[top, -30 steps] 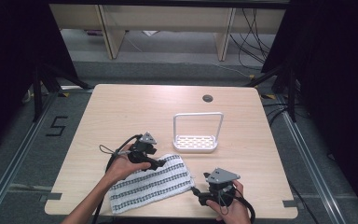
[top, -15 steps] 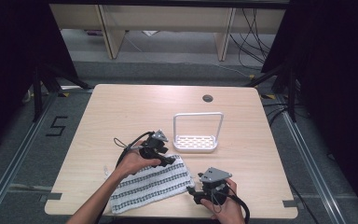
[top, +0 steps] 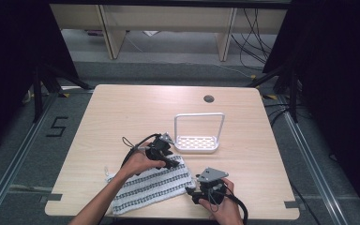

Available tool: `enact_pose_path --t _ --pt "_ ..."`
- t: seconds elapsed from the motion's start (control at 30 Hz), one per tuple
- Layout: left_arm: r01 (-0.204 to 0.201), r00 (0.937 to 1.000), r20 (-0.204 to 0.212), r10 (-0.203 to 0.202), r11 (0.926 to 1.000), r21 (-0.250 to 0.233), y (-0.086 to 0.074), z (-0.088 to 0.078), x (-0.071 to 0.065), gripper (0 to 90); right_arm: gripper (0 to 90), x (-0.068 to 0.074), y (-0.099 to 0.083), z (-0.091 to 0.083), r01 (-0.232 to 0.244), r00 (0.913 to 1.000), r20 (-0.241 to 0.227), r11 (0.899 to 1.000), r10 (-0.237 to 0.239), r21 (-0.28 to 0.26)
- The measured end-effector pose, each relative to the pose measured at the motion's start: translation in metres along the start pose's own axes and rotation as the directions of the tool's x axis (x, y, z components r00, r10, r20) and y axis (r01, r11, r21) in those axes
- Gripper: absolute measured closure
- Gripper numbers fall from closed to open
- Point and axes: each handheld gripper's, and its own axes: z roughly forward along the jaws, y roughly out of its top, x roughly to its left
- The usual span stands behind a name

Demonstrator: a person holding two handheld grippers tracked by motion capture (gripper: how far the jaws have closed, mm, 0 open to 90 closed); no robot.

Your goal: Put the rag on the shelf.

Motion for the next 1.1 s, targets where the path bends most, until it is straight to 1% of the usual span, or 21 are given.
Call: enact_pose_path --t 0.03,0.07,0.13,0.23,0.4,0.47,0.5,0.53,0.57,0.6,0.63,0.67,0.7,0.73,0.8,0.87,0.9,0.93,1.03,1.07,1.1 --pt "0.000 1.0000 0.001 0.000 1.0000 -0.002 0.001 0.001 -0.001 45.1 40.9 0.000 0.000 0.001 -0.003 1.0000 -0.004 1.000 0.003 0.001" --pt "-0.001 1.0000 0.007 0.001 1.0000 0.000 0.001 0.001 0.000 45.7 42.2 0.000 0.000 0.001 -0.022 0.9996 -0.018 1.000 0.022 0.009" --pt "-0.008 1.0000 0.005 0.008 1.0000 0.003 0.001 0.002 -0.001 47.2 43.4 -0.002 -0.001 0.003 0.001 0.9999 -0.016 1.000 -0.001 0.008" --pt "-0.026 0.9997 0.001 0.026 0.9996 0.010 0.003 0.002 -0.003 51.2 46.5 -0.003 -0.002 0.003 -0.017 0.9996 -0.022 1.000 0.017 0.017" --pt "-0.075 0.9972 0.008 0.075 0.9971 0.010 0.003 0.003 -0.007 65.2 54.8 -0.003 -0.004 0.005 -0.014 0.9992 -0.037 1.000 0.014 0.026" --pt "-0.081 0.9967 0.008 0.081 0.9967 0.007 0.003 0.003 -0.007 70.7 60.8 -0.004 -0.004 0.005 -0.018 0.9991 -0.039 1.000 0.019 0.023" --pt "-0.080 0.9967 0.014 0.080 0.9967 0.005 0.003 0.004 -0.007 73.2 64.6 -0.005 -0.004 0.005 -0.021 0.9983 -0.053 0.999 0.022 0.026" --pt "-0.073 0.9972 0.016 0.073 0.9974 0.002 0.002 0.004 -0.008 75.3 67.9 -0.007 -0.004 0.006 -0.007 0.9986 -0.052 1.000 0.008 0.019" --pt "-0.076 0.9970 0.014 0.076 0.9971 -0.002 0.002 0.004 -0.008 79.6 75.9 -0.008 -0.004 0.007 0.006 0.9985 -0.055 1.000 -0.005 0.015" --pt "-0.078 0.9969 0.009 0.078 0.9969 -0.001 0.002 0.003 -0.008 79.6 75.9 -0.008 -0.004 0.007 0.006 0.9985 -0.055 1.000 -0.005 0.015" --pt "-0.078 0.9968 0.014 0.078 0.9969 -0.007 0.002 0.003 -0.008 80.7 78.8 -0.009 -0.003 0.007 0.014 0.9983 -0.057 1.000 -0.014 0.012" --pt "-0.068 0.9976 0.009 0.068 0.9975 -0.017 0.002 0.001 -0.008 81.7 82.0 -0.009 -0.003 0.008 0.019 0.9980 -0.060 1.000 -0.018 0.008" --pt "-0.061 0.9979 0.020 0.062 0.9976 -0.033 0.001 0.001 -0.007 82.2 84.4 -0.009 -0.003 0.007 0.019 0.9978 -0.064 1.000 -0.019 0.001" --pt "-0.057 0.9982 0.014 0.058 0.9974 -0.043 0.001 -0.001 -0.008 82.9 86.2 -0.010 -0.002 0.005 0.033 0.9970 -0.069 0.999 -0.034 -0.015" --pt "-0.052 0.9985 0.013 0.053 0.9972 -0.054 0.001 -0.004 -0.007 83.1 86.5 -0.009 -0.002 0.003 0.019 0.9974 -0.069 1.000 -0.020 -0.013" --pt "-0.045 0.9988 0.013 0.046 0.9961 -0.075 0.000 -0.008 -0.008 83.2 86.9 -0.013 0.001 -0.002 0.045 0.9970 -0.062 0.998 -0.047 -0.033" --pt "-0.055 0.9983 0.013 0.057 0.9945 -0.088 0.001 -0.011 -0.007 83.2 87.0 -0.014 0.001 -0.003 0.049 0.9967 -0.062 0.998 -0.052 -0.038" --pt "-0.047 0.9988 0.013 0.048 0.9940 -0.099 0.001 -0.013 -0.008 83.2 87.1 -0.016 0.003 -0.005 0.062 0.9964 -0.056 0.997 -0.064 -0.040" --pt "-0.055 0.9985 0.001 0.055 0.9917 -0.117 0.004 -0.021 -0.011 83.3 87.3 -0.018 0.005 -0.010 0.096 0.9937 -0.055 0.995 -0.098 -0.039" --pt "-0.055 0.9985 0.001 0.055 0.9917 -0.117 0.004 -0.021 -0.011 83.3 87.3 -0.018 0.005 -0.010 0.096 0.9937 -0.055 0.995 -0.098 -0.039" --pt "-0.046 0.9989 0.000 0.047 0.9914 -0.122 0.004 -0.023 -0.013 83.3 87.4 -0.019 0.005 -0.012 0.105 0.9928 -0.053 0.994 -0.107 -0.042"
